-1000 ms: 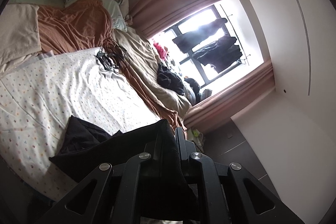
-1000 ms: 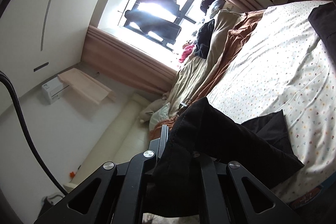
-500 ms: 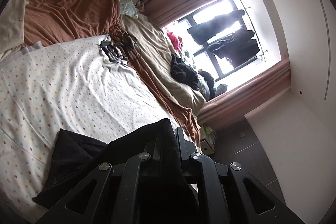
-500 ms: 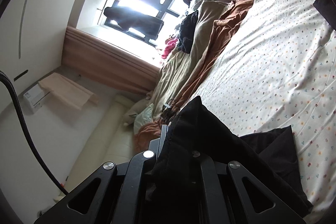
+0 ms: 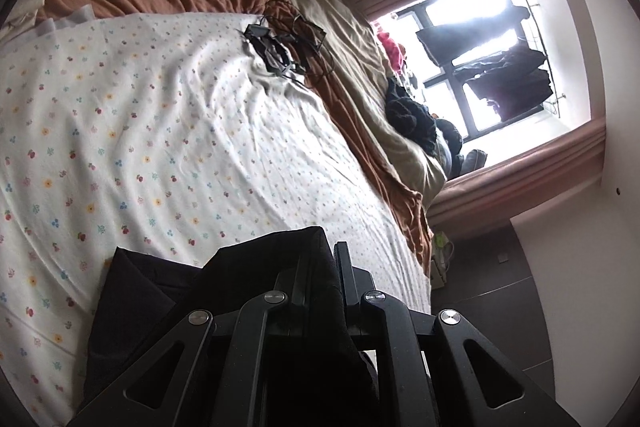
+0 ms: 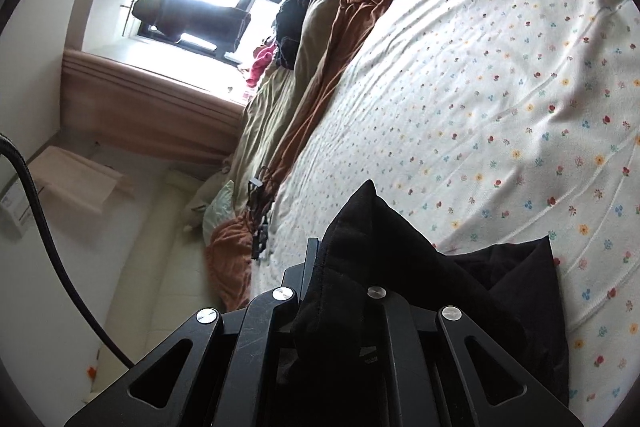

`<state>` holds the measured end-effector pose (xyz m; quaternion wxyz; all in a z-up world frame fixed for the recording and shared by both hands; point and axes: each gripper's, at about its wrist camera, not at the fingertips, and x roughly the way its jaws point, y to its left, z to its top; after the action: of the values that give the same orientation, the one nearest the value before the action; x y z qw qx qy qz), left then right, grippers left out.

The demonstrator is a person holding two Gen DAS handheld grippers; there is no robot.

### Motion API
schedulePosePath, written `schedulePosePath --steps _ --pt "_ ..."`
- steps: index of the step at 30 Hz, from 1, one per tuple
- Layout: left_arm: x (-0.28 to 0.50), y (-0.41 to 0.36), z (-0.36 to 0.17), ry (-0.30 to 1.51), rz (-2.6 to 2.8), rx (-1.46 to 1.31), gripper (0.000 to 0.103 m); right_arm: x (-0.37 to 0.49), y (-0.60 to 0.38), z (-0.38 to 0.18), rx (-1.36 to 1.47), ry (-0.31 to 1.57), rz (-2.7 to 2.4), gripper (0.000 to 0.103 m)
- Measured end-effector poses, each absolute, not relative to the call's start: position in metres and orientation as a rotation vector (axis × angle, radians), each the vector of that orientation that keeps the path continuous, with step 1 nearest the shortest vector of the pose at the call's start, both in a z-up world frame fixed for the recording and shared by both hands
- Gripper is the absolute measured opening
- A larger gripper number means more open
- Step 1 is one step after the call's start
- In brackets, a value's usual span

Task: Fold large clothes

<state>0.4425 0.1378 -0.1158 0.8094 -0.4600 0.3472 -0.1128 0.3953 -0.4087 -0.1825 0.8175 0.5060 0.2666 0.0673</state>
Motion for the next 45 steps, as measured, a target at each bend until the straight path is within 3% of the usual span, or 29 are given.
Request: schedulePosePath --steps 2,3,4,5,6,8,10,29,45 --pt "0.448 0.138 -0.128 0.758 -0.214 -0.984 0.010 0.398 -0.408 -0.184 1.054 0.584 0.121 0.031" --pt "0.451 0.138 -0.135 0.775 -0.191 -0.985 0.010 0.399 -0.408 -0.184 1.049 0.584 0.111 0.055" --pt "0.453 0.138 -0.141 0.794 -0.181 -0.991 0.012 0.398 -0.409 -0.183 1.043 0.578 0.096 0.072" --pt "0.456 0.138 -0.146 0.807 -0.182 -0.996 0.018 0.395 -0.409 -0.181 1.032 0.569 0.075 0.075" --pt "0.458 0.137 -0.150 0.818 -0.181 -0.996 0.023 0.393 -0.410 -0.180 1.020 0.567 0.064 0.075" --pt "0.457 0.138 -0.154 0.822 -0.178 -1.003 0.051 0.393 -0.411 -0.182 1.026 0.585 0.059 0.075" --pt "0.452 0.141 -0.152 0.803 -0.162 -1.010 0.065 0.391 -0.412 -0.185 1.038 0.600 0.049 0.075" --pt "0.362 0.165 -0.133 0.853 -0.160 -0.864 0.066 0.295 -0.401 -0.158 0.880 0.706 -0.034 0.075" --pt "0.286 0.189 -0.189 1.002 -0.119 -0.887 0.066 0.249 -0.338 -0.150 0.738 0.814 -0.007 0.075"
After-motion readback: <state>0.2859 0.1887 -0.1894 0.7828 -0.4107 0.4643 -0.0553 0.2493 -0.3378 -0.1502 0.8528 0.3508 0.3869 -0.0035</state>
